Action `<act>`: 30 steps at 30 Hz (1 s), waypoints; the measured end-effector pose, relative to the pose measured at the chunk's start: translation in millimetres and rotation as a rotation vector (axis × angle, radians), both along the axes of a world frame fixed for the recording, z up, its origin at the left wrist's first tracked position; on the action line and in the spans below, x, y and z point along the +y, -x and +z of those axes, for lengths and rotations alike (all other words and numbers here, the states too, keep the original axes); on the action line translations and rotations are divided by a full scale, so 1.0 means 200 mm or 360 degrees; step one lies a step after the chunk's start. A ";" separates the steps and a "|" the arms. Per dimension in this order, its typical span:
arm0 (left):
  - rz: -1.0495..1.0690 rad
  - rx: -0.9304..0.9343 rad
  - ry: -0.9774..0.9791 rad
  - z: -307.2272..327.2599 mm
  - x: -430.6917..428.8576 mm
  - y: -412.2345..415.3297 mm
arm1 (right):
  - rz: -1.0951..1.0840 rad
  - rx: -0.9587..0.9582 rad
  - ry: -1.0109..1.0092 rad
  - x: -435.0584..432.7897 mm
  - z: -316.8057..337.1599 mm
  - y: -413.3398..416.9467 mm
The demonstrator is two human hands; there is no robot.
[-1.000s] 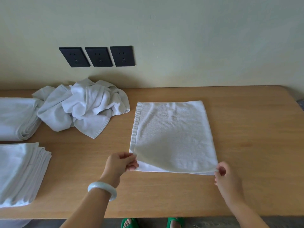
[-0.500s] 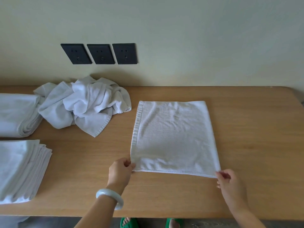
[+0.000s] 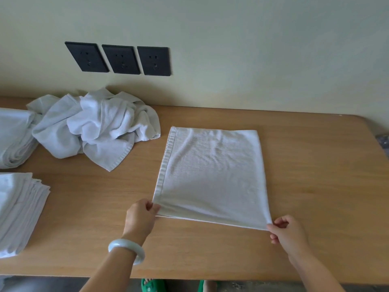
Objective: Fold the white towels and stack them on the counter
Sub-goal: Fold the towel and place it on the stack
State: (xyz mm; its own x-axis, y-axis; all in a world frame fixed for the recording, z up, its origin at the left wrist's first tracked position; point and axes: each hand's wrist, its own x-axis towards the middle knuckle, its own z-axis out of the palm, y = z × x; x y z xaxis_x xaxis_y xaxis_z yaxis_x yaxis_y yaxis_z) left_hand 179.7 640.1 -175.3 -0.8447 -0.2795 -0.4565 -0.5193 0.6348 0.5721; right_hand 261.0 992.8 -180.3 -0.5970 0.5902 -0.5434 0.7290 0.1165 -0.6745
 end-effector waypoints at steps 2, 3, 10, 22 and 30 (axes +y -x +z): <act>-0.0045 -0.0001 0.0056 0.00 -0.01 -0.02 | -0.0028 -0.0049 -0.0017 0.00 0.01 0.01; -0.0064 -0.0007 0.0065 0.00 0.00 -0.03 | -0.0033 -0.0085 -0.0035 0.00 0.01 0.01; -0.0110 0.0010 0.0001 0.01 0.01 -0.10 | 0.0839 -0.0384 -0.1242 -0.03 0.03 0.08; -0.0052 0.0013 -0.0159 0.01 -0.03 -0.11 | 0.1373 0.0437 -0.0601 -0.71 0.20 0.94; 0.0049 -0.0015 -0.0256 -0.03 -0.04 -0.11 | 0.1713 0.0254 -0.0820 -1.04 0.06 1.62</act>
